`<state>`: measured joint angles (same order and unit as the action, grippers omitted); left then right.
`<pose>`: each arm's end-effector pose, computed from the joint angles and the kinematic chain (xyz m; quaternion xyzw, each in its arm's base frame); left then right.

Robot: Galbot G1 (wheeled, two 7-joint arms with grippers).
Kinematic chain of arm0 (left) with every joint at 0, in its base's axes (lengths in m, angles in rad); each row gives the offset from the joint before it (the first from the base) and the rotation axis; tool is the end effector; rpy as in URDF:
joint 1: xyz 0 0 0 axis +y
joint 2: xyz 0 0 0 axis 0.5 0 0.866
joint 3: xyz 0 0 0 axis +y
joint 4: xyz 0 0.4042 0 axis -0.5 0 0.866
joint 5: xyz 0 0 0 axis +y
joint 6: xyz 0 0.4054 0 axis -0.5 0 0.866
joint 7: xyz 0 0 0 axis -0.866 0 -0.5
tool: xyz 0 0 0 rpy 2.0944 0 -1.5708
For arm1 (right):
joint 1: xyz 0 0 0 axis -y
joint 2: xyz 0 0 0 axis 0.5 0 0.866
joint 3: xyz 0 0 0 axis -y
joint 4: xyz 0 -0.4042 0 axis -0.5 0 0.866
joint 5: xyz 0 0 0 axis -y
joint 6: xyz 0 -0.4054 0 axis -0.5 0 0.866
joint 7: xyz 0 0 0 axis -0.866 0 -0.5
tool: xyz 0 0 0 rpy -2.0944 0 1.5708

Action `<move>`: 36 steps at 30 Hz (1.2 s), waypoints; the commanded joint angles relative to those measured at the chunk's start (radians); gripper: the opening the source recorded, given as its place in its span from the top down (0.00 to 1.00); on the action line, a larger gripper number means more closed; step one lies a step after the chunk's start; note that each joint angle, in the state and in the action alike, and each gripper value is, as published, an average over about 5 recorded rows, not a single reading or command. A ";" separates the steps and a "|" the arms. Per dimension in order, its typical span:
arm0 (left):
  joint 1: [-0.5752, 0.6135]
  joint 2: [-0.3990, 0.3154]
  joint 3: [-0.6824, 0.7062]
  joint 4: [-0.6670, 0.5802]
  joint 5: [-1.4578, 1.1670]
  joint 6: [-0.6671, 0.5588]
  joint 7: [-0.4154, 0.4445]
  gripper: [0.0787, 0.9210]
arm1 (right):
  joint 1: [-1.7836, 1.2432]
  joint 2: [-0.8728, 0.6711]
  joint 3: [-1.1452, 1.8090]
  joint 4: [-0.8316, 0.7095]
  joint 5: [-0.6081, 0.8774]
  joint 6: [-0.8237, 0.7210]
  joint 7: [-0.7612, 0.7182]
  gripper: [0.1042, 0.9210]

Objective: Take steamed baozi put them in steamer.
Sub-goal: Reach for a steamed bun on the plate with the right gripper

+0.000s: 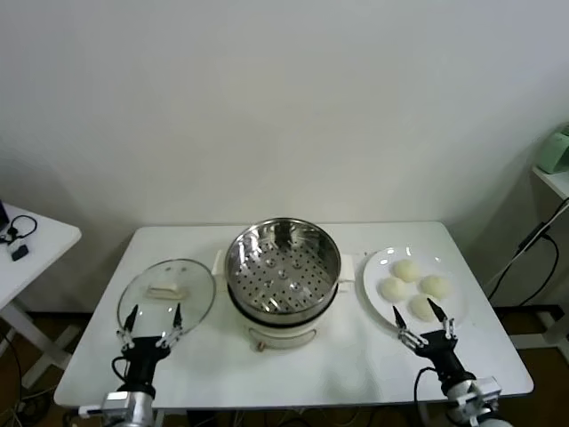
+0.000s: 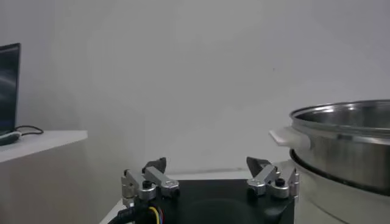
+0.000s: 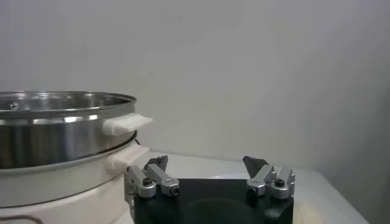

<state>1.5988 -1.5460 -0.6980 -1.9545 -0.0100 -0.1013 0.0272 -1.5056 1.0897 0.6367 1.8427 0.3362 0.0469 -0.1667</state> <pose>0.1839 0.0715 -0.4076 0.0566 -0.9967 -0.0485 0.0324 0.2411 -0.1757 -0.3882 0.1049 -0.9899 0.0710 0.0642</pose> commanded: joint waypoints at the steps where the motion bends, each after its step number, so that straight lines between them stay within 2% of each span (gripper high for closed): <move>1: -0.007 0.002 0.011 -0.001 0.015 0.022 -0.052 0.12 | 0.101 -0.082 0.034 -0.027 -0.010 -0.084 -0.044 0.12; 5: -0.012 0.016 0.025 -0.003 0.008 0.054 -0.089 0.12 | 0.231 -0.231 0.014 -0.111 0.004 -0.162 -0.140 0.12; 10: -0.009 0.043 0.043 -0.006 0.010 0.046 -0.081 0.12 | 0.453 -0.467 -0.132 -0.290 -0.009 -0.178 -0.360 0.12; 17: -0.007 0.058 0.065 -0.004 0.010 0.036 -0.073 0.12 | 0.987 -0.625 -0.607 -0.570 -0.131 -0.146 -0.705 0.12; 21: -0.010 0.063 0.069 -0.005 0.005 0.037 -0.074 0.12 | 1.254 -0.617 -0.885 -0.669 -0.212 -0.122 -0.861 0.12; 25: -0.013 0.068 0.070 -0.003 0.003 0.039 -0.074 0.12 | 1.444 -0.562 -1.094 -0.759 -0.396 -0.035 -0.968 0.12; 29: -0.014 0.073 0.068 0.002 -0.004 0.040 -0.074 0.12 | 1.533 -0.485 -1.190 -0.858 -0.587 0.062 -1.009 0.12; 36: -0.019 0.081 0.063 0.014 -0.025 0.044 -0.077 0.12 | 1.605 -0.302 -1.221 -1.072 -0.710 0.138 -1.007 0.12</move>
<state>1.5808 -1.4703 -0.6378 -1.9446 -0.0244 -0.0604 -0.0469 -0.1137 0.7102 -0.3971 0.9594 -0.2056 0.1101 -1.0663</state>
